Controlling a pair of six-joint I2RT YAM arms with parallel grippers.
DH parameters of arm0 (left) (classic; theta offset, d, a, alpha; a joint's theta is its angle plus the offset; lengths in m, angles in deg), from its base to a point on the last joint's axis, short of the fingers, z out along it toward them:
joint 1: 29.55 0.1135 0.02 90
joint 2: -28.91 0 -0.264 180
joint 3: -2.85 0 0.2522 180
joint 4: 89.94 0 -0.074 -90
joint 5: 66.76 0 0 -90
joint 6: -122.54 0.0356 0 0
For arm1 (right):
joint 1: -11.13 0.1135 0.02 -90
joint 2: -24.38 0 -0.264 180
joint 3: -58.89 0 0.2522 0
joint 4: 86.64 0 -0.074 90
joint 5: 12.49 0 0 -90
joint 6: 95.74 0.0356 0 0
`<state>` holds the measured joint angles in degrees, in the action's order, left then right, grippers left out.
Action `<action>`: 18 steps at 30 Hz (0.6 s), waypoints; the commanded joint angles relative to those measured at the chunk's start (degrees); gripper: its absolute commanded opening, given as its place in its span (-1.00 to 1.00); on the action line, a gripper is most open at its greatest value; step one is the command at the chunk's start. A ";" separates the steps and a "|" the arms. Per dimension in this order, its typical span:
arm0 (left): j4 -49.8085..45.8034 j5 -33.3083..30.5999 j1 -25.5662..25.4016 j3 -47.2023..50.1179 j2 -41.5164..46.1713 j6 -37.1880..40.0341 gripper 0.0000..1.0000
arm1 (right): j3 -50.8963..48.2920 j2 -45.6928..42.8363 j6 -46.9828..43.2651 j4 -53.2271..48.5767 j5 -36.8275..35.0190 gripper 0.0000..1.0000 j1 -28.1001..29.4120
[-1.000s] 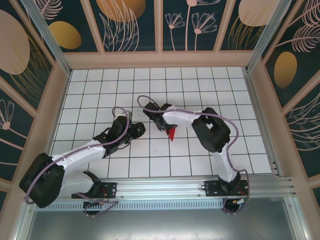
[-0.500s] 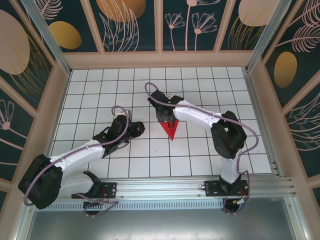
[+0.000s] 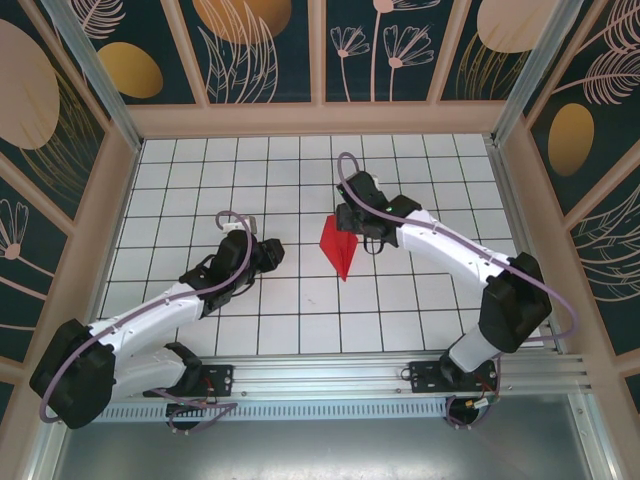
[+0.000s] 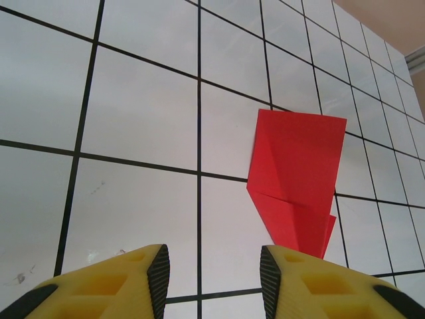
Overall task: Fold a paper plane with a square sheet of paper (pick it up from the middle)
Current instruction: Move a paper plane to the center of the table.
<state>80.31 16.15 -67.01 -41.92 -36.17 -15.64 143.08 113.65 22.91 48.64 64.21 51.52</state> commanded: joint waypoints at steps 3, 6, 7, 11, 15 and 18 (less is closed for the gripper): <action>-0.32 -0.80 0.06 -0.33 0.00 0.64 -0.14 | -4.17 4.68 0.56 10.96 13.83 0.14 -3.91; -0.06 0.11 0.02 -0.03 -0.39 0.38 -0.13 | -2.11 9.57 0.56 11.37 15.24 0.14 -5.56; 0.02 0.36 0.09 0.06 -0.53 0.37 -0.14 | -1.09 11.31 0.03 11.28 15.55 0.13 -5.83; 0.23 0.68 0.03 0.59 -0.66 0.44 -0.13 | 4.31 17.91 -1.17 8.30 13.25 0.09 -6.13; 0.11 0.54 0.02 0.86 -0.60 0.72 -0.14 | 6.73 20.66 -1.49 7.49 12.69 0.05 -5.91; 0.45 0.50 0.07 1.08 -0.74 0.83 -0.14 | 9.20 23.83 -2.18 5.56 11.47 -0.06 -5.87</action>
<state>80.33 16.74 -67.01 -41.77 -36.50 -15.64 149.07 135.47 22.05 56.18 76.93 45.68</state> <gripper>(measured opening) 0.433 0.487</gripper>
